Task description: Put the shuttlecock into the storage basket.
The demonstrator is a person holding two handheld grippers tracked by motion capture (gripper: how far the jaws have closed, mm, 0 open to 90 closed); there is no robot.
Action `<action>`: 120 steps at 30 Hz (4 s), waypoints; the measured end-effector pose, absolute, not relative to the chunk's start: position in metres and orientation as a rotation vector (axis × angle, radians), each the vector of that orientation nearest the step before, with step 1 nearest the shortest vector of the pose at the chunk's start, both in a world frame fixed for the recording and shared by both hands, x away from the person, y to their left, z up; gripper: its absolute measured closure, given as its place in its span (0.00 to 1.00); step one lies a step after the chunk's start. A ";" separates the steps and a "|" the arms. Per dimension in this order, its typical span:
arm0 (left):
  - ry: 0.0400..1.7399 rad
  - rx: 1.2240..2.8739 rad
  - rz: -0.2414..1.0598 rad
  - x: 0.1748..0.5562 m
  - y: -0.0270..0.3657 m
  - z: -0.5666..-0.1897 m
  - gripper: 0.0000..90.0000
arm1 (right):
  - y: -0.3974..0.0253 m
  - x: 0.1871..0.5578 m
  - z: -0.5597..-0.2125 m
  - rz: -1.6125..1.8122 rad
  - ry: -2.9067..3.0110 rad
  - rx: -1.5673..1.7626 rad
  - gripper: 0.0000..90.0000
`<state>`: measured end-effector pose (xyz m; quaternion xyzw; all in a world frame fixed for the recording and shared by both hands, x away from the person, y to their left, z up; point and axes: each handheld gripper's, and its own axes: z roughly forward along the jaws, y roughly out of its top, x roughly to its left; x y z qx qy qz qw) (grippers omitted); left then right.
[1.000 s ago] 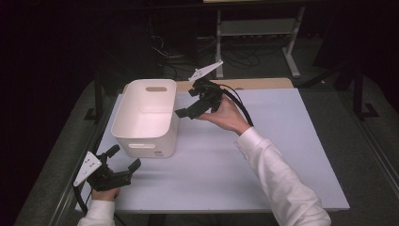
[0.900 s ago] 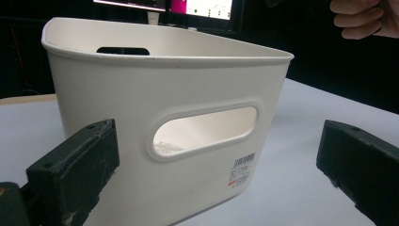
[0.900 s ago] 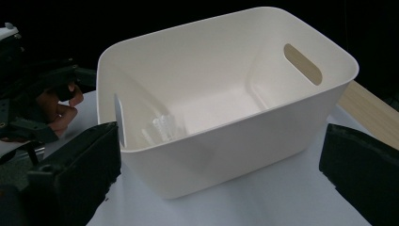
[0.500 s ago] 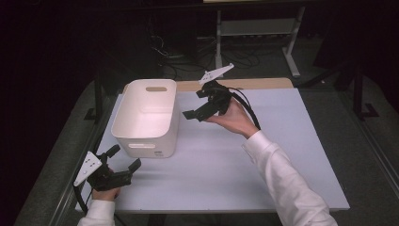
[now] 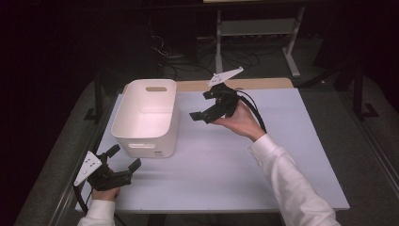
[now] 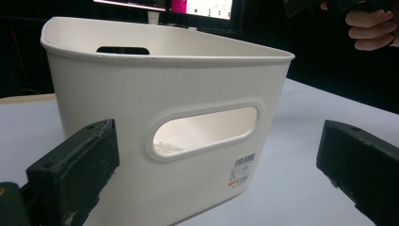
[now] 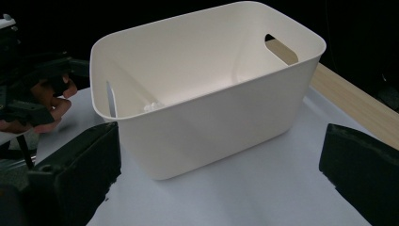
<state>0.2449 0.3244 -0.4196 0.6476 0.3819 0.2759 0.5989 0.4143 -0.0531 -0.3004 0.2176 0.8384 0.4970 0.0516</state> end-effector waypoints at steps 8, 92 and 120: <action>0.886 1.505 0.639 0.245 0.324 -0.419 0.00 | -0.063 0.411 -0.307 1.520 2.537 0.681 0.00; 0.888 1.501 0.638 0.246 0.323 -0.420 0.00 | -0.173 0.354 -0.369 1.637 2.303 0.852 0.00; 0.890 1.504 0.639 0.246 0.323 -0.420 0.00 | -0.209 0.329 -0.385 1.615 2.188 0.894 0.00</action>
